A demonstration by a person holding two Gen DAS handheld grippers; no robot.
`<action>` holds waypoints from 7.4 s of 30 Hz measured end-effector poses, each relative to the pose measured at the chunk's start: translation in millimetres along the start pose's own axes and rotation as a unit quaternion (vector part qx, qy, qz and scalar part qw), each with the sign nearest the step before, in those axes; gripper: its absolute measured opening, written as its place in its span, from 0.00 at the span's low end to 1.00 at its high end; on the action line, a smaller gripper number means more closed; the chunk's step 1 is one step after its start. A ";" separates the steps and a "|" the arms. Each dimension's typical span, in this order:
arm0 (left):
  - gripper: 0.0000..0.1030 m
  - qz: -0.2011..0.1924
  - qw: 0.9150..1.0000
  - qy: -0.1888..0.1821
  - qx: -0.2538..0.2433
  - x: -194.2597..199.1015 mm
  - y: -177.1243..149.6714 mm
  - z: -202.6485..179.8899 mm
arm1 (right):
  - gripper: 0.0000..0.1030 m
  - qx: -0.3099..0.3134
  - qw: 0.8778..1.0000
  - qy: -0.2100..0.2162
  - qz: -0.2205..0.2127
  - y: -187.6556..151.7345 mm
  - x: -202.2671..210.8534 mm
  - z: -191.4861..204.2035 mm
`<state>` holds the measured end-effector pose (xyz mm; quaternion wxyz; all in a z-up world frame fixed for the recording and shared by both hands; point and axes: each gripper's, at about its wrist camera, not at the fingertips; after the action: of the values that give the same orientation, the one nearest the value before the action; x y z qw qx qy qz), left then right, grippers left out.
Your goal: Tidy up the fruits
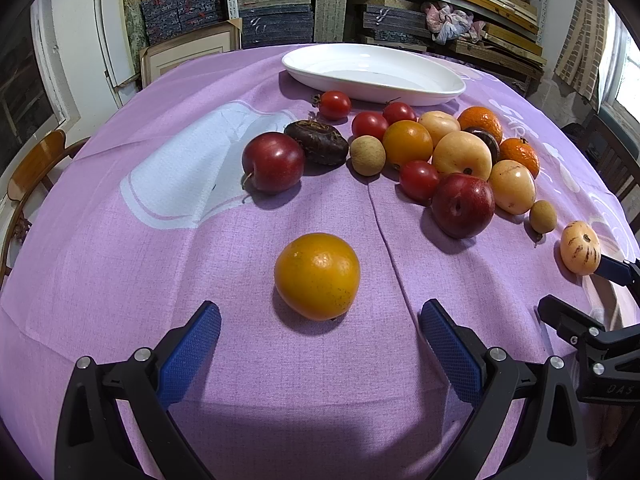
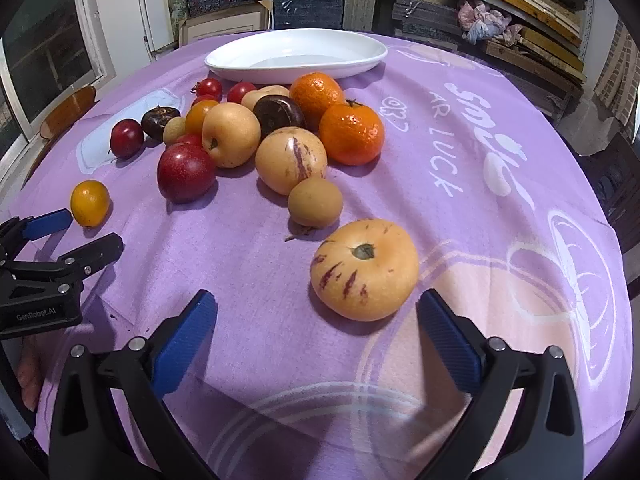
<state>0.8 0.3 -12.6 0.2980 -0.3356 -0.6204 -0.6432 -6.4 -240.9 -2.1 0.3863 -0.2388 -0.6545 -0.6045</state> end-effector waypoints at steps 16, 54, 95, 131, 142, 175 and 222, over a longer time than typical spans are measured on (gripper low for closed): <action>0.97 -0.064 0.997 -0.036 0.008 20.8 6.6 6.6 | 0.96 -0.037 0.998 0.027 -0.045 -5.7 21.2 -15.9; 0.37 -0.033 0.998 -0.046 0.019 6.3 10.1 16.5 | 0.51 -0.068 0.994 0.082 -0.030 3.7 10.1 -29.4; 0.61 -0.054 0.998 -0.037 0.022 -47.9 204.1 15.5 | 0.62 -0.005 0.995 0.045 -0.093 201.2 -48.4 -37.6; 0.82 -0.061 0.998 -0.007 -0.005 -14.3 75.7 58.3 | 0.96 -0.133 0.975 0.049 -0.171 82.0 11.9 -113.6; 0.78 -0.069 0.994 -0.018 -0.082 -22.2 63.0 21.6 | 0.96 -0.180 0.968 0.069 -0.160 80.3 7.1 -128.7; 0.40 -0.032 0.999 -0.020 -0.026 -37.1 70.6 51.8 | 0.63 0.202 0.959 0.177 -0.089 51.0 24.1 -9.3; 0.40 -0.083 0.995 -0.008 -0.058 -25.8 163.7 6.8 | 0.28 0.092 0.987 0.079 -0.105 165.3 1.4 -46.3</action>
<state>147.6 -2.4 64.7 0.2190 -0.3046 -0.6100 -0.6979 131.7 -260.7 98.0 0.3914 -0.0837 -0.6960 -0.5962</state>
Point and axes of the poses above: each gripper's, at about its wrist camera, not at the fingertips, and x roughly against the way its jaws point, z to its left, y to its top, and after that the axes turned 1 degree about x, right-handed
